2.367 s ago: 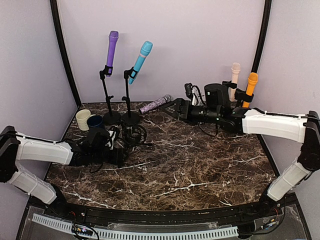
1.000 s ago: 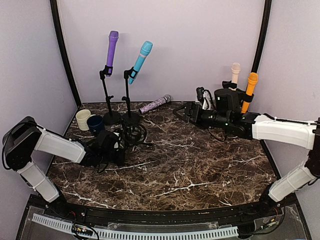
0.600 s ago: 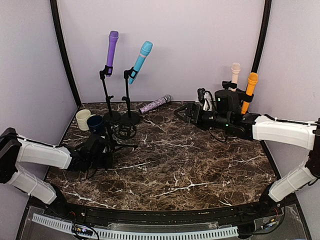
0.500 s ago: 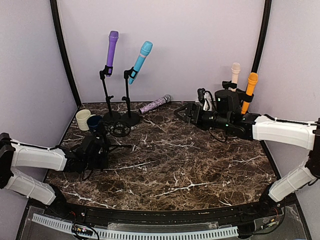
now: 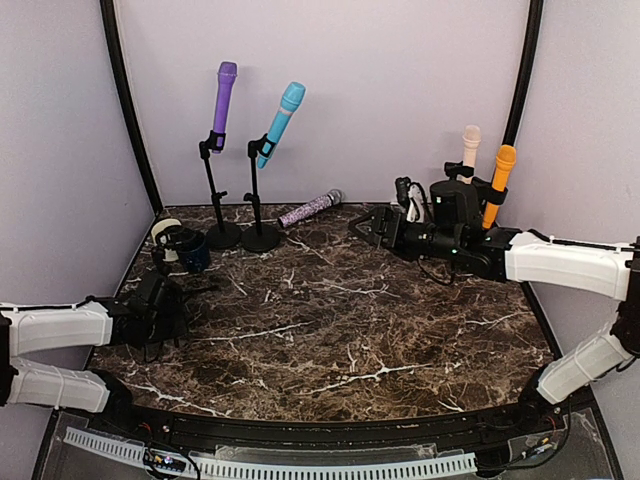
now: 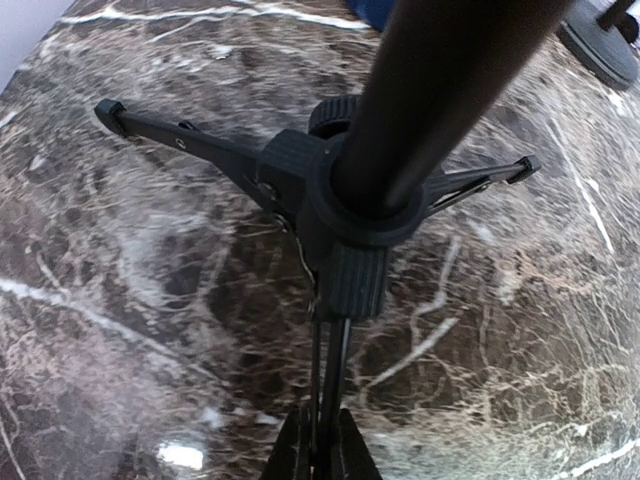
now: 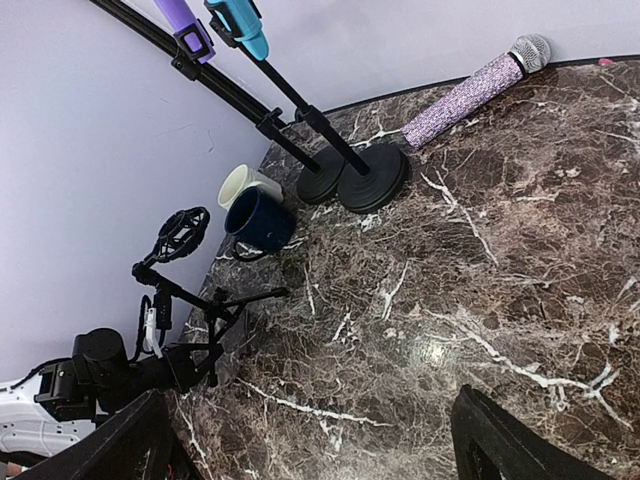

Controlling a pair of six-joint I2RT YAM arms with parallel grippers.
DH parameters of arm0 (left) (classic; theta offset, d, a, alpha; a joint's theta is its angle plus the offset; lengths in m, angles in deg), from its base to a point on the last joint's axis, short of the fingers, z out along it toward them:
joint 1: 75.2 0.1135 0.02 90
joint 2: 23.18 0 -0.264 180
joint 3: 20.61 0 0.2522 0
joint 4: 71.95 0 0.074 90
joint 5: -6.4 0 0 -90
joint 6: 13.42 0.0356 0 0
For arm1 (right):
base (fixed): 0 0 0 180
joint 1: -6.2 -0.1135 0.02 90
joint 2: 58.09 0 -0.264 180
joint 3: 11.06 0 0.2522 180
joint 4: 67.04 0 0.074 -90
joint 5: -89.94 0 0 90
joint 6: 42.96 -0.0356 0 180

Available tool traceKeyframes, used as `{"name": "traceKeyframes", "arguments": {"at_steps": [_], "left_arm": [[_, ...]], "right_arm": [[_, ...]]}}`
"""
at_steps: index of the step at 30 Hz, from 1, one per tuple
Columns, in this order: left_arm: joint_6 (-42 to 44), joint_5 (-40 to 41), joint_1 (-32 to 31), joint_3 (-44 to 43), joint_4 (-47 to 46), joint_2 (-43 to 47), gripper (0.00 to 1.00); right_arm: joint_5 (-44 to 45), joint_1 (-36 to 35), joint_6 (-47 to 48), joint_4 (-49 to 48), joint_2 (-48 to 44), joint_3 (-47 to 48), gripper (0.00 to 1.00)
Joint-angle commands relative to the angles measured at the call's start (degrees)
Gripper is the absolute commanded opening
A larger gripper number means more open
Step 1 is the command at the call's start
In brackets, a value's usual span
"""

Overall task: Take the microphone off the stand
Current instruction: Place the microphone stand at the corner of the board.

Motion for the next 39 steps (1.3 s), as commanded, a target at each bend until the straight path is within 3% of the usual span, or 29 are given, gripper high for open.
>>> {"name": "traceKeyframes", "arguments": {"at_steps": [1, 13, 20, 24, 29, 31, 39], "left_arm": [[-3.83, 1.78, 3.73, -0.89, 5.18, 2.15, 0.00], [0.32, -3.28, 16.25, -0.89, 0.44, 1.35, 0.00], [2.22, -6.16, 18.88, -1.45, -2.24, -2.94, 0.00], [2.70, -7.29, 18.90, -1.28, -1.85, -2.25, 0.24], [2.79, -8.97, 18.89, -1.73, 2.04, 1.10, 0.63], [2.67, -9.88, 18.88, -2.05, 4.11, 3.44, 0.71], [5.69, -16.23, 18.85, -7.68, 16.93, 15.06, 0.74]], "right_arm": [[0.21, 0.45, 0.33, -2.31, -1.80, 0.40, 0.99], [0.94, 0.47, 0.83, -1.75, -2.69, -0.39, 0.98], [1.86, 0.64, 0.93, -1.09, -4.12, -1.20, 0.99], [2.27, 0.81, 1.03, -0.61, -4.68, -1.38, 0.98], [2.46, 1.00, 1.35, -0.06, -5.12, -1.17, 0.99], [2.60, 1.09, 1.52, 0.29, -5.35, -1.10, 0.98], [3.96, 1.57, 2.52, 2.18, -7.05, -1.17, 0.99]]}}
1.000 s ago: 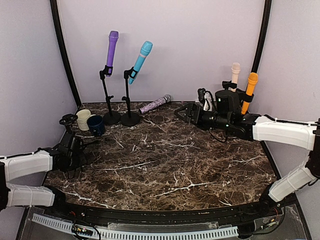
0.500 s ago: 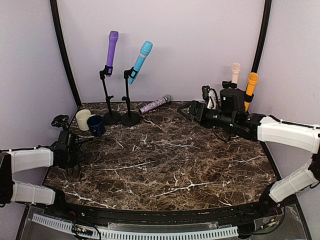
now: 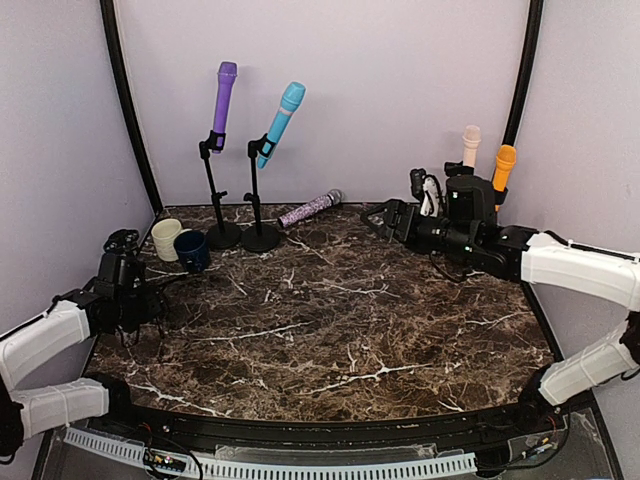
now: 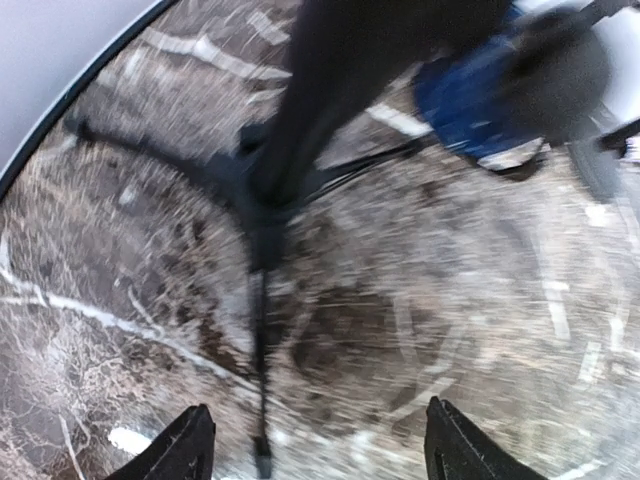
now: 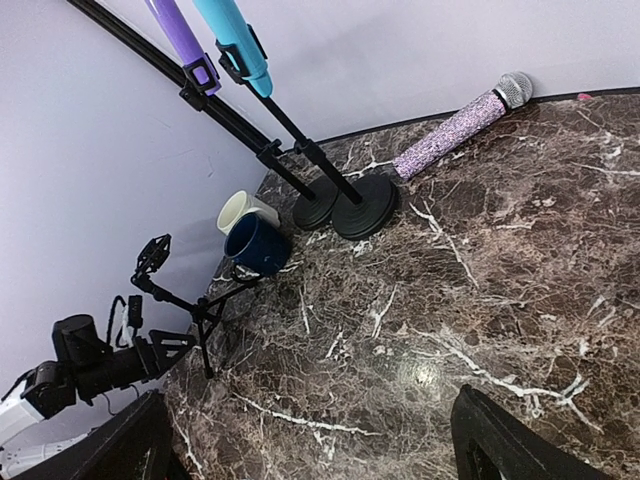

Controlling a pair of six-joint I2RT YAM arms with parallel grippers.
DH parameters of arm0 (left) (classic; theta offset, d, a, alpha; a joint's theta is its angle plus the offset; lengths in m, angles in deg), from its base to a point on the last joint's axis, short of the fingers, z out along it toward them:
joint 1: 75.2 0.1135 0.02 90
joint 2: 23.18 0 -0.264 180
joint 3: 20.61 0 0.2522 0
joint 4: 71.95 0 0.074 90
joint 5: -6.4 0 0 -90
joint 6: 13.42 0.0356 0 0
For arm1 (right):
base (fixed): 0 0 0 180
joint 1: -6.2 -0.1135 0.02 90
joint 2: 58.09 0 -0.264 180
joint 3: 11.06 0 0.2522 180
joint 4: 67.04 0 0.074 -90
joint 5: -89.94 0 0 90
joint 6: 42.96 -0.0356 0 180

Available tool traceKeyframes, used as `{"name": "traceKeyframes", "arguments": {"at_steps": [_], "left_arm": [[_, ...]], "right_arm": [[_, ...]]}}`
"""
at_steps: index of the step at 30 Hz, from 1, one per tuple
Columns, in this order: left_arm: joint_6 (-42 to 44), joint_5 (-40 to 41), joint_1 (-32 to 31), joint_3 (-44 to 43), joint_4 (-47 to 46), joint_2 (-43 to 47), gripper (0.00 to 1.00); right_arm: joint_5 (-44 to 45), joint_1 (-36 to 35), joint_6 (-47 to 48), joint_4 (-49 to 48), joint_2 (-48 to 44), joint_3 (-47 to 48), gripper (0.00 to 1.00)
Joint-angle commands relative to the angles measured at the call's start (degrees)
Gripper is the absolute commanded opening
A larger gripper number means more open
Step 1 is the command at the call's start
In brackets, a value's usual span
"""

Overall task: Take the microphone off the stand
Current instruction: Place the microphone stand at the corner of the board, then pick up the microphone stand with the microphone from the corner of the board.

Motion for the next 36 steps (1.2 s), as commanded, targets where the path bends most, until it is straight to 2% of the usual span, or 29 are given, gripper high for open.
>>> {"name": "traceKeyframes", "arguments": {"at_steps": [1, 11, 18, 23, 27, 36], "left_arm": [[2.40, -5.87, 0.21, -6.20, 11.39, 5.80, 0.74], [5.02, -16.26, 0.13, -20.07, 23.10, 9.66, 0.74], [12.61, -22.25, 0.02, -37.28, 24.77, -0.87, 0.73], [17.11, -24.42, 0.04, -47.51, 20.37, -9.52, 0.73], [19.51, -26.88, 0.05, -52.55, 12.40, -17.72, 0.75], [26.76, -24.14, 0.57, -60.91, -3.70, -36.80, 0.76]], "right_arm": [[1.79, 0.74, 1.30, 0.66, -2.45, -0.47, 0.99], [2.71, 1.01, 2.87, 3.71, -5.39, -0.06, 0.98], [1.94, 1.12, 3.41, 4.24, -6.49, 1.22, 0.98], [0.75, 1.12, 4.12, 5.38, -6.25, 2.70, 0.98], [0.84, 1.12, 4.73, 8.05, -6.06, 3.64, 0.99], [-2.31, 1.12, 3.01, 1.12, -8.07, 0.10, 0.98]]}}
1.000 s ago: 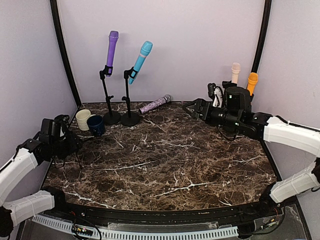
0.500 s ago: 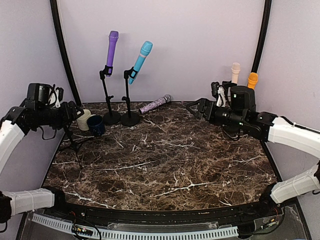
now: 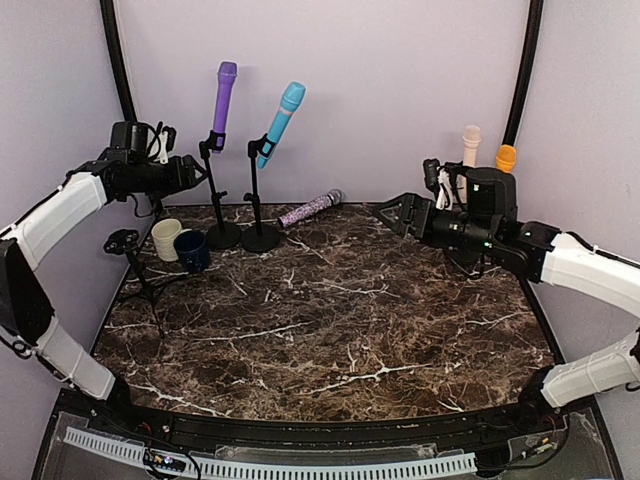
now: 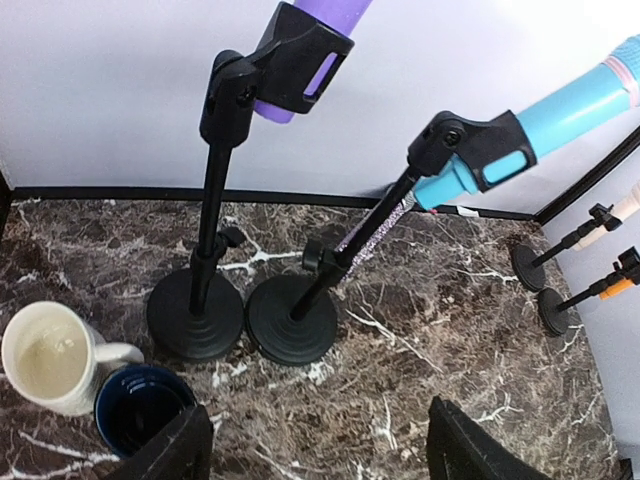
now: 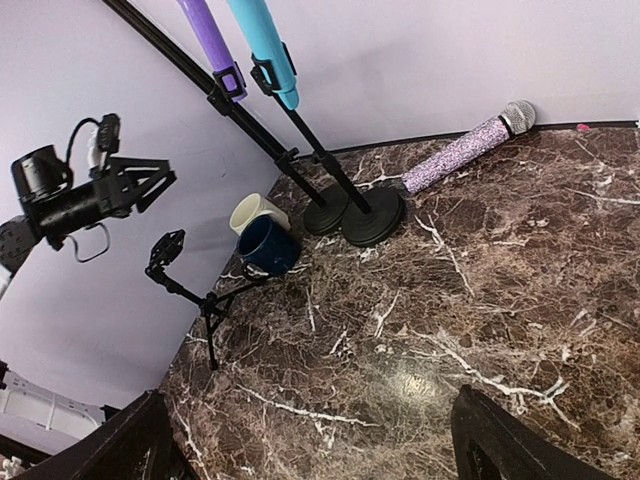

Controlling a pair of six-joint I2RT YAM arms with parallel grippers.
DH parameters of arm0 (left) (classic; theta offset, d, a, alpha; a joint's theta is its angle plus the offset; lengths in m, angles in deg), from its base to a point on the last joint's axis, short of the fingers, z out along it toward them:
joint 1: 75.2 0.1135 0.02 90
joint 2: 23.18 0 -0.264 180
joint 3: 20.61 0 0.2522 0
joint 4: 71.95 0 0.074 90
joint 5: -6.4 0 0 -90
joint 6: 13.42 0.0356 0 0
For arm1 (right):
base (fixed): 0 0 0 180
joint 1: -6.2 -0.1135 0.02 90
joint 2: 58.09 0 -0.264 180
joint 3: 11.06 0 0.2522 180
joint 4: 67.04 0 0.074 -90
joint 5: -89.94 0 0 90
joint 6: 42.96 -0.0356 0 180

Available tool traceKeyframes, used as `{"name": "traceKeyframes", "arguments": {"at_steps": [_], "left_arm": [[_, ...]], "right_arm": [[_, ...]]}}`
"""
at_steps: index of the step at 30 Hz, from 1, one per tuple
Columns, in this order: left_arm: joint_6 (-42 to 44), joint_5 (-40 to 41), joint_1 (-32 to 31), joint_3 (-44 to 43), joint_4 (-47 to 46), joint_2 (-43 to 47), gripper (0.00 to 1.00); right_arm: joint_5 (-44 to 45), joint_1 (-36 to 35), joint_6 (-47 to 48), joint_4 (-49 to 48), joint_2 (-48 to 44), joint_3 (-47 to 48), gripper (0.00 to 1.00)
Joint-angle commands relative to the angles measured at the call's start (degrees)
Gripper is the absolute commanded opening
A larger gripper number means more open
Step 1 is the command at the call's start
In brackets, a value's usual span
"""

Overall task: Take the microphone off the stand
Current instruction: Pick up the microphone stand with the microphone from the corner of the board.

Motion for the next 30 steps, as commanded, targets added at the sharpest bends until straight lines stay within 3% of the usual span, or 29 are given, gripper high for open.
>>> {"name": "traceKeyframes", "arguments": {"at_steps": [1, 6, 17, 24, 30], "left_arm": [[5.48, -0.28, 1.17, -4.78, -9.82, -7.24, 0.76], [10.28, -1.38, 2.41, -10.27, -12.79, -14.81, 0.73], [15.60, -2.74, 3.95, -9.78, -25.35, -21.87, 0.52], [16.31, -2.82, 4.01, -9.81, -31.13, -25.14, 0.34], [18.09, -2.00, 4.01, -6.60, -37.01, -24.85, 0.09]], "right_arm": [[-1.44, 0.44, -0.82, -5.03, -1.30, -0.60, 0.98], [-1.79, 0.44, -0.52, -4.33, 0.63, 1.41, 0.99], [-2.31, 0.59, 0.02, -3.36, 5.71, 5.40, 0.99], [-1.65, 0.78, 1.53, -1.48, 8.34, 8.23, 0.99], [-1.92, 1.47, 1.28, -2.11, 9.67, 7.91, 0.99]]}}
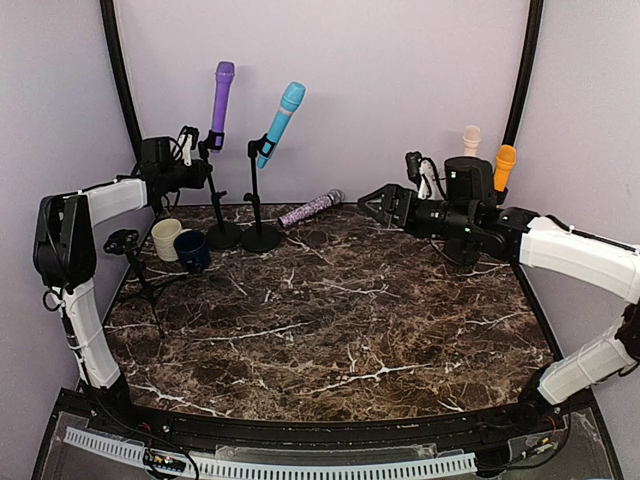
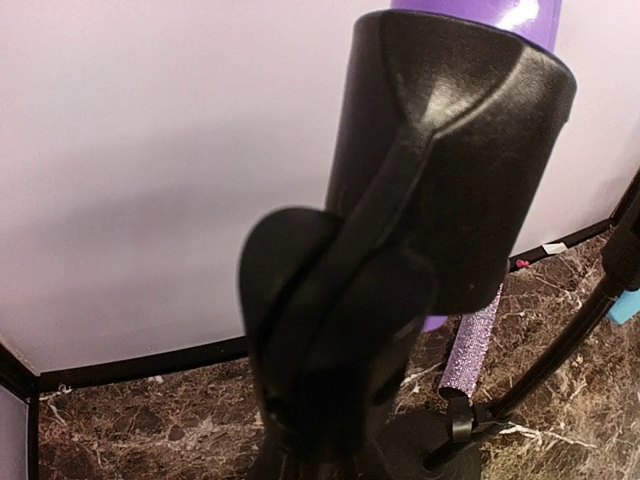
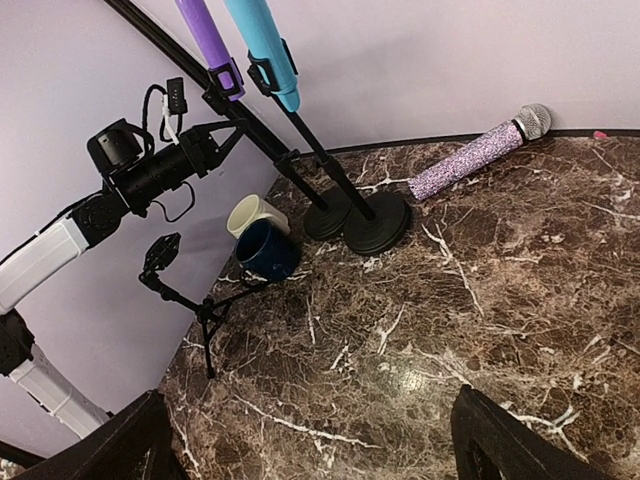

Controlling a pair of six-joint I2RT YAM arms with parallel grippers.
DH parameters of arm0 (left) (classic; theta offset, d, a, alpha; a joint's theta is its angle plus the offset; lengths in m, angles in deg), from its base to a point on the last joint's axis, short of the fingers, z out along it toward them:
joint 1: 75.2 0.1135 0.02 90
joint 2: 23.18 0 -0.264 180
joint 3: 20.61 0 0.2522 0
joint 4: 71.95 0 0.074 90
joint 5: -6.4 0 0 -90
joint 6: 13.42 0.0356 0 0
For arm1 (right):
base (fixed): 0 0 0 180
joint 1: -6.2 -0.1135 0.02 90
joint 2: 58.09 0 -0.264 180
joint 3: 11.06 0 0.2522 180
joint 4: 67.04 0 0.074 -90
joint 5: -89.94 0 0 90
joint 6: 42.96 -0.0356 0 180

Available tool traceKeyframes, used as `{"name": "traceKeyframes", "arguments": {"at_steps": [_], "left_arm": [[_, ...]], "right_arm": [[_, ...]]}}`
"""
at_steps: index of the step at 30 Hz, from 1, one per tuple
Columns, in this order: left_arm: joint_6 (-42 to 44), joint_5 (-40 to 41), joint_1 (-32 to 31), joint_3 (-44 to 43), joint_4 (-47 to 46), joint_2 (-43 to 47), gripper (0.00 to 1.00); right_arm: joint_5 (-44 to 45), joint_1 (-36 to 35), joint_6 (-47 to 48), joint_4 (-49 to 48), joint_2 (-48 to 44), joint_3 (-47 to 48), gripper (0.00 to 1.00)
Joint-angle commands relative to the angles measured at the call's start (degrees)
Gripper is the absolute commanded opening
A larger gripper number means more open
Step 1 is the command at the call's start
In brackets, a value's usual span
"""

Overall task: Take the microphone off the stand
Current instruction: Pick up the microphone stand with the microphone from the corner of the board.

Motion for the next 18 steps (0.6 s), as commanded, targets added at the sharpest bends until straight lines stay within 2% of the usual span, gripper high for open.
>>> {"name": "traceKeyframes", "arguments": {"at_steps": [1, 5, 18], "left_arm": [[2.71, -0.01, 0.36, 2.18, -7.00, 1.74, 0.06], [4.84, -0.45, 0.36, 4.15, -8.53, 2.47, 0.00], [6.49, -3.49, 0.19, 10.33, -11.66, 11.83, 0.00]], "right_arm": [[-0.38, 1.04, 0.45, -1.53, 1.56, 1.27, 0.98], [-1.33, 1.48, 0.17, -2.20, 2.72, 1.28, 0.98], [-2.44, 1.89, -0.87, -3.29, 2.28, -0.29, 0.99]]}}
